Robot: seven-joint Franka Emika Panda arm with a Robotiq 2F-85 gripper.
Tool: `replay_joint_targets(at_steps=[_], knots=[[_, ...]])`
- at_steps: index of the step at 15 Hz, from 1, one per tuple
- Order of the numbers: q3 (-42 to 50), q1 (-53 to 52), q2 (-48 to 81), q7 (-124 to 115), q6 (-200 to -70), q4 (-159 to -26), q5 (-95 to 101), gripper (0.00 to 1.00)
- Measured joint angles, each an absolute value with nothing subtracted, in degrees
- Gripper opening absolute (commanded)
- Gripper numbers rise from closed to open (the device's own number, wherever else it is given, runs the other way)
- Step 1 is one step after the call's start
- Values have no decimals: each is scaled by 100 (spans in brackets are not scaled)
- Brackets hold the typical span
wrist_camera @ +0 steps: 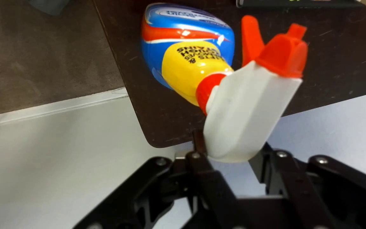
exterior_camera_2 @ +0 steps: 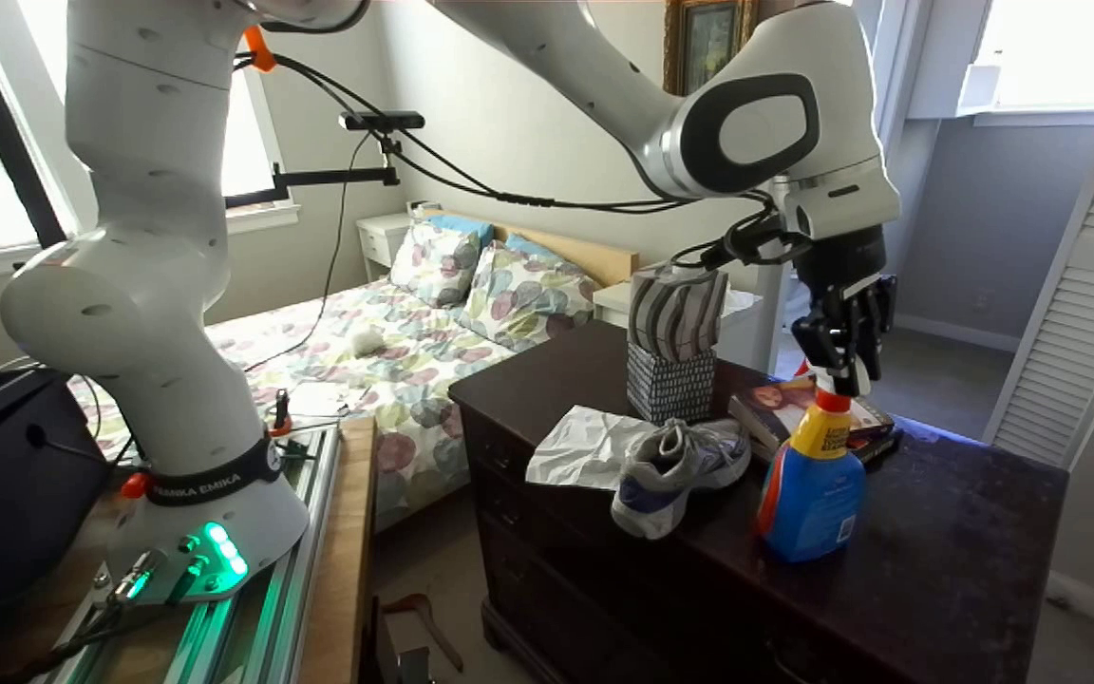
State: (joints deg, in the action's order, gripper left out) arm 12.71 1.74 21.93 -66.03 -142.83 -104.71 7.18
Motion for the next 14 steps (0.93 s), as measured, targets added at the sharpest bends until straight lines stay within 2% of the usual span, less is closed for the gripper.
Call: replay_joint_targets(at_steps=[9, 10, 11, 12, 14], knots=[[1277, 171, 2239, -6033, -14508, -10475, 903, 11], [1278, 171, 2244, -5945, -14547, -10477, 908, 20], [1279, 171, 2251, -5844, -14583, -10479, 912, 60], [1281, 171, 2257, -5755, -14618, -10479, 916, 60], [1288, 171, 2273, -5600, -14695, -10483, 918, 72]])
